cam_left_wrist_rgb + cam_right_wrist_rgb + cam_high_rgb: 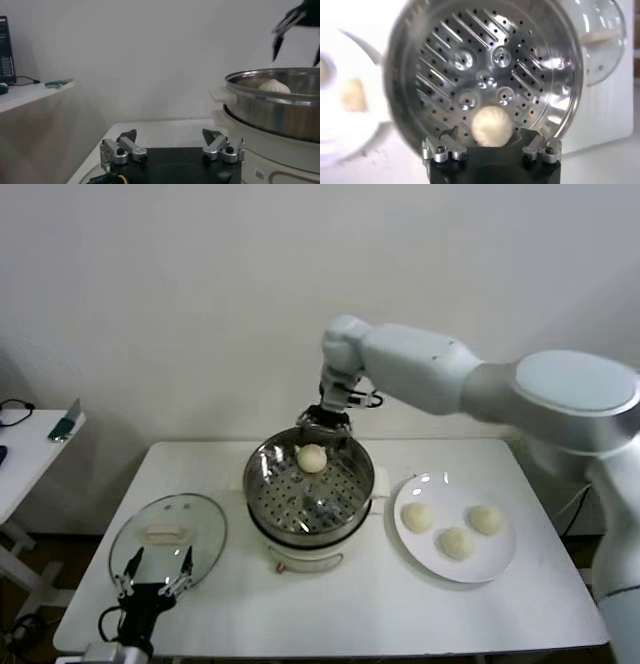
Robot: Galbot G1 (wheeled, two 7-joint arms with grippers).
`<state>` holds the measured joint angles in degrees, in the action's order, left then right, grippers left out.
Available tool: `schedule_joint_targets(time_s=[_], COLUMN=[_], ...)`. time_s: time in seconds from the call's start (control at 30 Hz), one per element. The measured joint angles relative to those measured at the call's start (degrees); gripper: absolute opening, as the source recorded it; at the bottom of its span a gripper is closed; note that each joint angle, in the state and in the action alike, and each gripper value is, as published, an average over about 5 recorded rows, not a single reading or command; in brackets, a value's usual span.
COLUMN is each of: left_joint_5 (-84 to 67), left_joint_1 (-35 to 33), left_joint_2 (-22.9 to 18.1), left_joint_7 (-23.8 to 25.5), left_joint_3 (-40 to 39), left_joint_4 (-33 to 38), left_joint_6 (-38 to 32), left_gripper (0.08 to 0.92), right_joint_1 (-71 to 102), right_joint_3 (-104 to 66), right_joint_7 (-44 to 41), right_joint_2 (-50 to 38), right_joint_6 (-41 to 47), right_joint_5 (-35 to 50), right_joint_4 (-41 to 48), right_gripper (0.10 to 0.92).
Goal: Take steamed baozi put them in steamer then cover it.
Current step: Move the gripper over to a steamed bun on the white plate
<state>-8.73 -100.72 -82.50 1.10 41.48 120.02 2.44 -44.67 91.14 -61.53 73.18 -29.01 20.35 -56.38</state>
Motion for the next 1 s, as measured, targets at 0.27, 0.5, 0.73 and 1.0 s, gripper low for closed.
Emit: schedule_joint_targets(time_s=[0.27,0.5,0.73,1.0], left_joint_5=[0.0,-0.1,-0.1,-0.1], left_joint_1=[0.5,1.0,1.1,0.8], left_joint_2=[0.3,0.7,0.8,0.6], left_joint_7=[0.0,0.0,0.0,0.0], left_joint_3=[-0.1,0.0,0.2,0.6], left_joint_4=[-0.4,-1.0,-1.3,-1.5], left_joint_6=[0.1,0.0,-0.4,-0.7], left_gripper=[0.823,0.823,0.823,0.823], right_joint_1=[-6.4,-5.9,0.5,9.8], right_joint_3=[10.9,14.4,12.7,6.9], right_joint_7=[2.8,7.5,11.4,14.2], right_joint_2=[-12.8,-20.9,-24.5,-24.1], right_joint_6=[17.5,30.8,40.1,45.9], right_joint_5=[11.0,15.4,15.0,13.1], right_joint_4=[-10.8,-19.2,-22.2,-19.1], right_gripper=[0.823,0.823,0.823,0.823])
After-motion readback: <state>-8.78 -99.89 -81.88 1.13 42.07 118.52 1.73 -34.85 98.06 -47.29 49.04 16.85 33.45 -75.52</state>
